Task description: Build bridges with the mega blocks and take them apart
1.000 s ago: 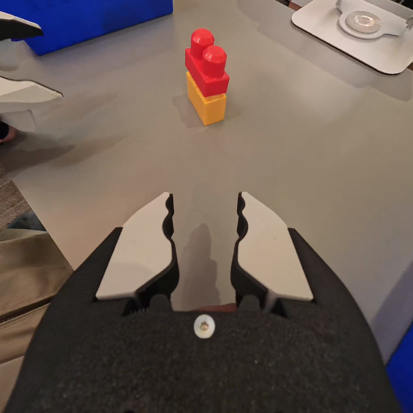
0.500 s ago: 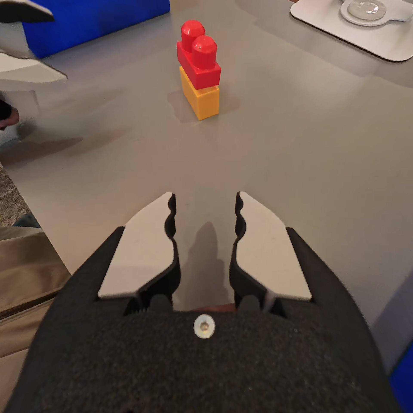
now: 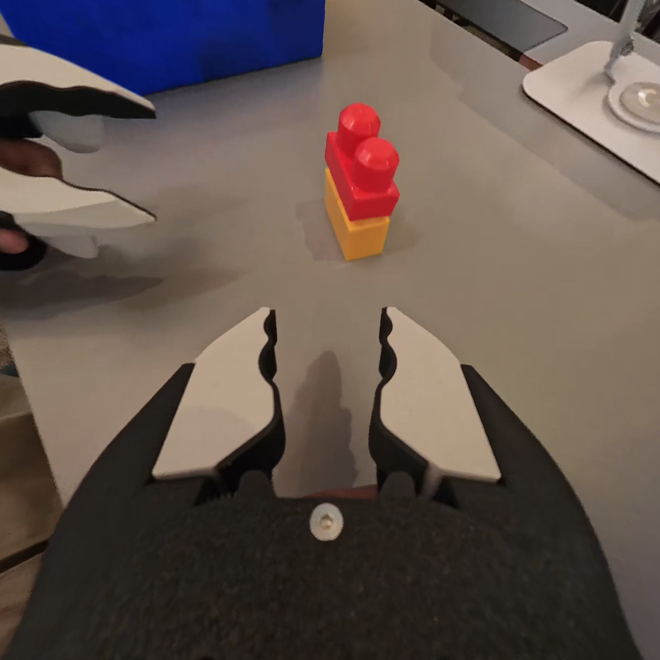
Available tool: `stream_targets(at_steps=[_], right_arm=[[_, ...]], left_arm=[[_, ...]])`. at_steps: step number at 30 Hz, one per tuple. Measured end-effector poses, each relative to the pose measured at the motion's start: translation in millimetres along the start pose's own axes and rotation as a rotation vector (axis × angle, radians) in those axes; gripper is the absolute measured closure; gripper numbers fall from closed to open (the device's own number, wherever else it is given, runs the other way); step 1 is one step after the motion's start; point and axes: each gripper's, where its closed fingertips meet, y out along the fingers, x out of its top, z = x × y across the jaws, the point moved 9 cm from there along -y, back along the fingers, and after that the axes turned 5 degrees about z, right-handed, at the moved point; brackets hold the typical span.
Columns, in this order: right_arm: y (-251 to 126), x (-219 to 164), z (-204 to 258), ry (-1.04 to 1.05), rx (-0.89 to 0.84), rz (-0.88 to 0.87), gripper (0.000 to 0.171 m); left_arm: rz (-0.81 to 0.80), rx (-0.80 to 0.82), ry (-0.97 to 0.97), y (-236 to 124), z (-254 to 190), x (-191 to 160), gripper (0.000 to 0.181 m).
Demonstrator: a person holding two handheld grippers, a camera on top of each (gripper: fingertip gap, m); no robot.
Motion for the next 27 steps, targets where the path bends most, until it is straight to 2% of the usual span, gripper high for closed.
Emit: stream_targets(at_steps=[5,11,18,22,27], right_arm=[[45,25,-14,-0.157,-0.074,0.054,0.11],[82,45,-24,-0.136,0.012,0.056,0.109],[93,58,-25,-0.177,-0.043,0.158,0.115],[93,60,-24,-0.192,-0.032,0.189,0.129],[93,61,-25,-0.173,-0.024,0.195,0.131]], left_arm=[[-0.039,0.01,-0.012,-10,7,-4,0.111],[-0.041,0.011,-0.004,-13,8,-6,0.111],[-0.035,0.005,-0.002,-12,7,-6,0.111],[-0.032,0.005,0.002,-12,7,-6,0.111],[-0.033,0.008,0.01,-12,6,-6,0.111]])
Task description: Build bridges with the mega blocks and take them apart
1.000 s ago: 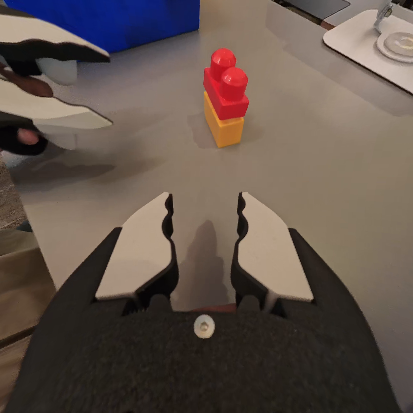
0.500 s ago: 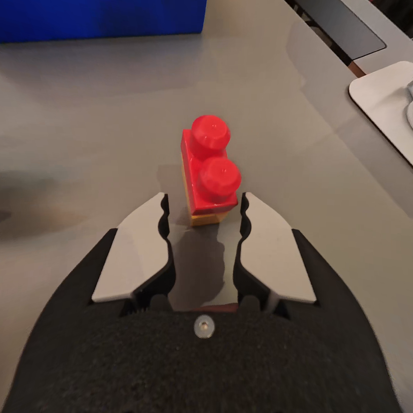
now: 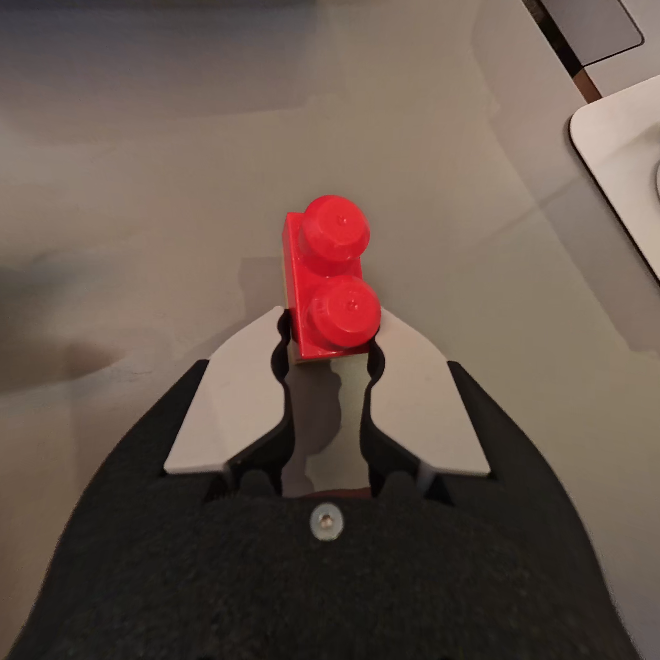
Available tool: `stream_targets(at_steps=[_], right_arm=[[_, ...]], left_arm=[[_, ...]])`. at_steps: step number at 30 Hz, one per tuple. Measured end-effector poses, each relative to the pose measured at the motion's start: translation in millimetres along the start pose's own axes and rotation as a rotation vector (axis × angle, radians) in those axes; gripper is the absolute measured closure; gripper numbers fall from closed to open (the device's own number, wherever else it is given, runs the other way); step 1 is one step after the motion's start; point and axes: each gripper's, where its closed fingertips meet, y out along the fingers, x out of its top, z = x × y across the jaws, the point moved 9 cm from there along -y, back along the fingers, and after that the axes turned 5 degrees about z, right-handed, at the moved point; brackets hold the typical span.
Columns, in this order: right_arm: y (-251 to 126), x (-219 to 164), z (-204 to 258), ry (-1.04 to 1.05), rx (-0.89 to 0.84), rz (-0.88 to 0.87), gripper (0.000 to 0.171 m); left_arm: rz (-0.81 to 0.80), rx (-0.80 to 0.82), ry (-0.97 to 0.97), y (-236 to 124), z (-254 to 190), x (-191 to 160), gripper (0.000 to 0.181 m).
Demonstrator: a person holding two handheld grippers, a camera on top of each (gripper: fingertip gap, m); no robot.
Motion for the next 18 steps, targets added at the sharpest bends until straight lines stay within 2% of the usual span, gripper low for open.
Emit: stream_targets(at_steps=[7,12,18], right_arm=[[-2,-4,-10,0.116,0.068,-0.01,0.132],[-2,-6,-21,0.237,0.189,-0.02,0.132],[-2,-6,-25,0.229,0.196,0.008,0.132]], left_arm=[[0.005,0.0,0.003,0,-1,0,0.112],[0.013,0.0,0.012,1,-2,0,0.112],[0.017,0.001,0.013,1,-2,0,0.112]])
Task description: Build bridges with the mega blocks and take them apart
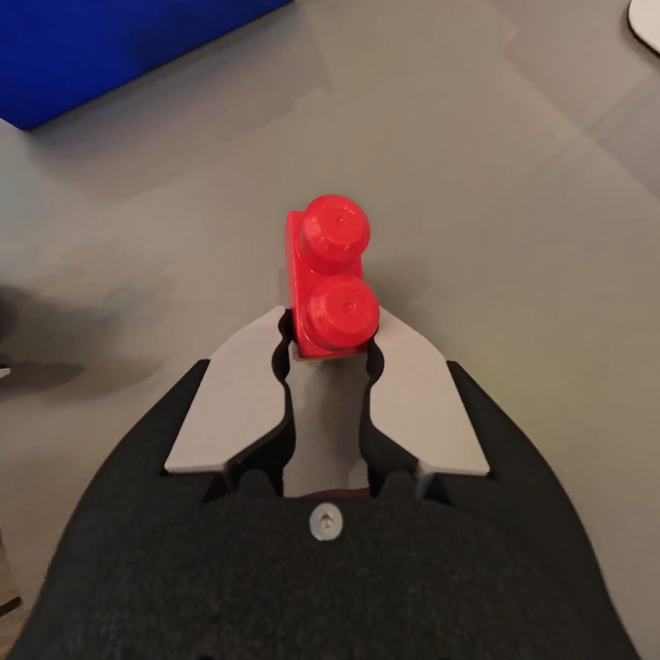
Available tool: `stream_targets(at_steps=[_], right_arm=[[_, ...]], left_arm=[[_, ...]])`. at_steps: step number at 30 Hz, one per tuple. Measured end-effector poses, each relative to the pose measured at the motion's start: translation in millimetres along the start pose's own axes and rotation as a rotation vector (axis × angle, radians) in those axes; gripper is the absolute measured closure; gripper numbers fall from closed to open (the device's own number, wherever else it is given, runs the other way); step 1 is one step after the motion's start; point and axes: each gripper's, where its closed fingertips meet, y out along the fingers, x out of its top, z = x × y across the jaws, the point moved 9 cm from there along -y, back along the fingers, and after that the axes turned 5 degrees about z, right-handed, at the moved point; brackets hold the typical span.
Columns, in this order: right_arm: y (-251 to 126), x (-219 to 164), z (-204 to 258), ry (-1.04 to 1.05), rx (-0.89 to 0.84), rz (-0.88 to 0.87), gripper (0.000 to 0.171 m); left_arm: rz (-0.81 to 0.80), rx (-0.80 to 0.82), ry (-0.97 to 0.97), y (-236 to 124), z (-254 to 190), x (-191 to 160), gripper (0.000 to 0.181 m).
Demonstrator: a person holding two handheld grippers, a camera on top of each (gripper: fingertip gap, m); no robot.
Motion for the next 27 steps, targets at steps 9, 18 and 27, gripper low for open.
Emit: stream_targets(at_steps=[9,18,27], right_arm=[[3,0,25,-0.213,-0.252,0.064,0.128],[-14,25,24,-0.275,-0.247,0.148,0.105],[14,49,27,-0.256,-0.17,0.47,0.112]], left_arm=[[-0.001,-0.002,-0.001,0,0,0,0.112],[0.001,-0.011,-0.007,0,0,0,0.112],[0.004,-0.03,-0.013,0,-3,1,0.112]])
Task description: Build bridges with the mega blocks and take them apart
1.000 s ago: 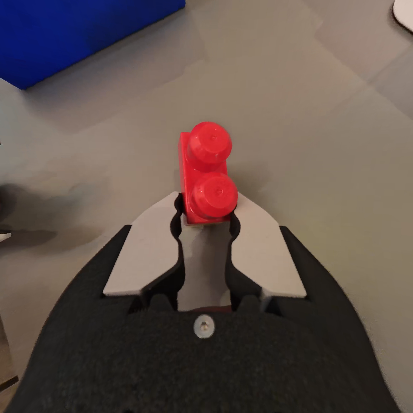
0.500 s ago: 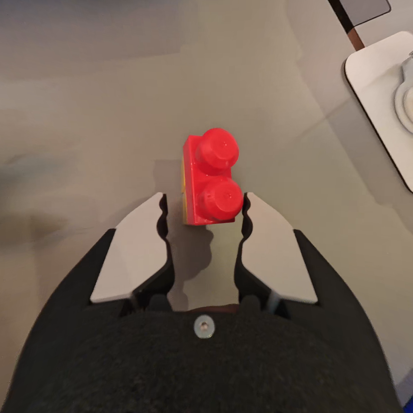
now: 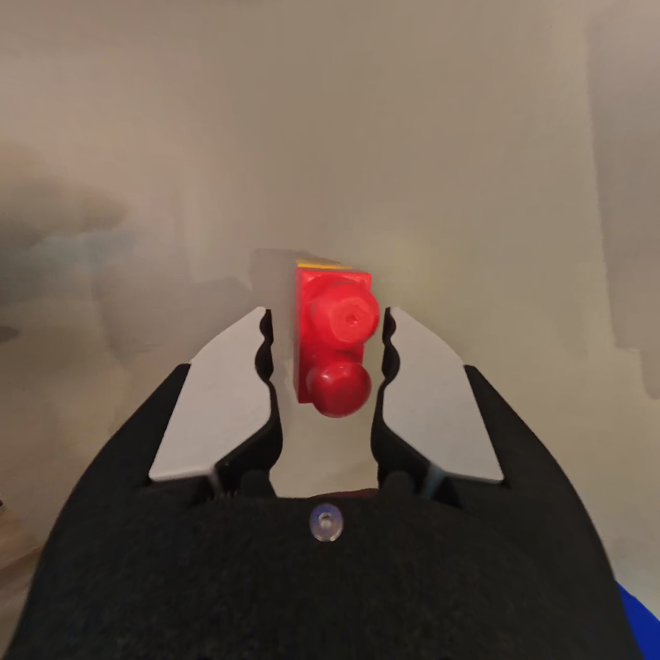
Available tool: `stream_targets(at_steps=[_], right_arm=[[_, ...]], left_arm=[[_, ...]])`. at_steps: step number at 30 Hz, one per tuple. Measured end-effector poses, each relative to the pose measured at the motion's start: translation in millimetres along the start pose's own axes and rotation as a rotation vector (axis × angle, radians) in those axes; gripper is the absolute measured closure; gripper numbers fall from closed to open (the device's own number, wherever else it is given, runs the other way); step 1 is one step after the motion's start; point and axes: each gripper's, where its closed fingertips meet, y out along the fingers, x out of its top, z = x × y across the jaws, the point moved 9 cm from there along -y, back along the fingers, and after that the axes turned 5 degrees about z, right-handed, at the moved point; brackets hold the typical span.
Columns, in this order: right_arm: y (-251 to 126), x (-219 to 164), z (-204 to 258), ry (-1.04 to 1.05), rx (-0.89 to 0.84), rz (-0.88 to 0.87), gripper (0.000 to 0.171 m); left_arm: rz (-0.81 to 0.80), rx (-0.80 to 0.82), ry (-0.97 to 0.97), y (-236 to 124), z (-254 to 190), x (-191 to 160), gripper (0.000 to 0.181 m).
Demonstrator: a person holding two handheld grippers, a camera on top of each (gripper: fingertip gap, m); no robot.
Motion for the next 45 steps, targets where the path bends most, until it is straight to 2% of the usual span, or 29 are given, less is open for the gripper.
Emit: stream_targets(at_steps=[4,5,10,20,28,33,42,45], right_arm=[[5,1,5,-0.016,-0.057,0.047,0.12],[5,2,5,-0.015,-0.049,0.039,0.128],[5,4,3,-0.025,-0.034,0.047,0.13],[6,-10,-21,0.13,0.257,-0.104,0.132],[11,-20,-35,0.226,0.447,-0.155,0.132],[18,-40,-48,0.36,0.623,-0.231,0.131],[22,-79,-55,0.471,0.67,-0.364,0.127],[24,-89,-57,0.503,0.684,-0.392,0.117]], left_arm=[[-0.005,-0.009,-0.013,-1,1,0,0.112],[-0.007,-0.01,-0.017,-1,2,0,0.112],[-0.006,-0.016,-0.02,-2,2,0,0.112],[0.003,-0.014,-0.012,-1,1,0,0.112],[0.014,-0.027,-0.007,3,-2,2,0.113],[0.016,-0.035,-0.004,4,-3,3,0.113],[0.032,-0.074,0.02,11,-12,6,0.114],[0.042,-0.087,0.037,14,-16,7,0.113]])
